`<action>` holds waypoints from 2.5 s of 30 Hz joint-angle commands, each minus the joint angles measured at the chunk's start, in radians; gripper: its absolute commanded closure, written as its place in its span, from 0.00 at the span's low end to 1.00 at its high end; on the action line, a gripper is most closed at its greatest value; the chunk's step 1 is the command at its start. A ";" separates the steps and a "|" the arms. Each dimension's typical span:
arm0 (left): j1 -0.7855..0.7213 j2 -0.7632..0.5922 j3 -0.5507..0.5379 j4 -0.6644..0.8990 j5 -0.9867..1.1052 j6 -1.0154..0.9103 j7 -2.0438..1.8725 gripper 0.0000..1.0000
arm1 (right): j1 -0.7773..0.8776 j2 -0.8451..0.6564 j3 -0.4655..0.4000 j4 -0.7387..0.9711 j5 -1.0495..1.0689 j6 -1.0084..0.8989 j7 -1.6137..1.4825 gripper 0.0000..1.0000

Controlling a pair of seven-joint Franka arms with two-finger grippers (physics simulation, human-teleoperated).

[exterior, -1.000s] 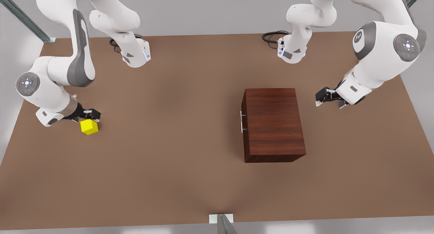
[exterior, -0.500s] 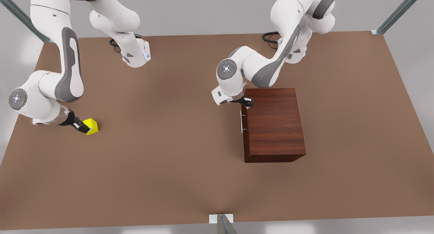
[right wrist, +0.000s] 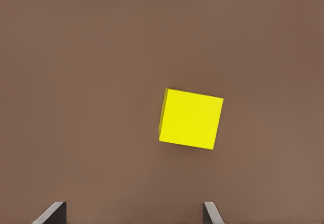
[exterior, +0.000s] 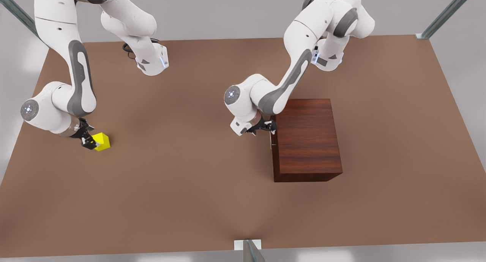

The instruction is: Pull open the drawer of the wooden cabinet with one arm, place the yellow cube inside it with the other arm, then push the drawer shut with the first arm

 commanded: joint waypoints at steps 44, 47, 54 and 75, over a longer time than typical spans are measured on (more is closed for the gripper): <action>-0.073 0.049 -0.002 0.022 0.022 0.226 -0.414 0.00 | -0.090 0.193 0.007 -0.104 -0.126 0.337 0.068 0.00; -0.079 0.049 -0.002 0.023 0.022 0.232 -0.411 0.00 | -0.090 0.211 0.012 -0.104 -0.121 0.362 0.070 0.00; -0.091 0.048 -0.002 0.025 0.022 0.250 -0.411 0.00 | -0.149 0.243 0.073 -0.097 -0.118 0.390 0.068 0.00; -0.125 -0.012 -0.100 0.204 -0.089 -0.086 -0.413 0.00 | -0.243 0.223 0.152 -0.100 -0.123 0.383 0.088 0.27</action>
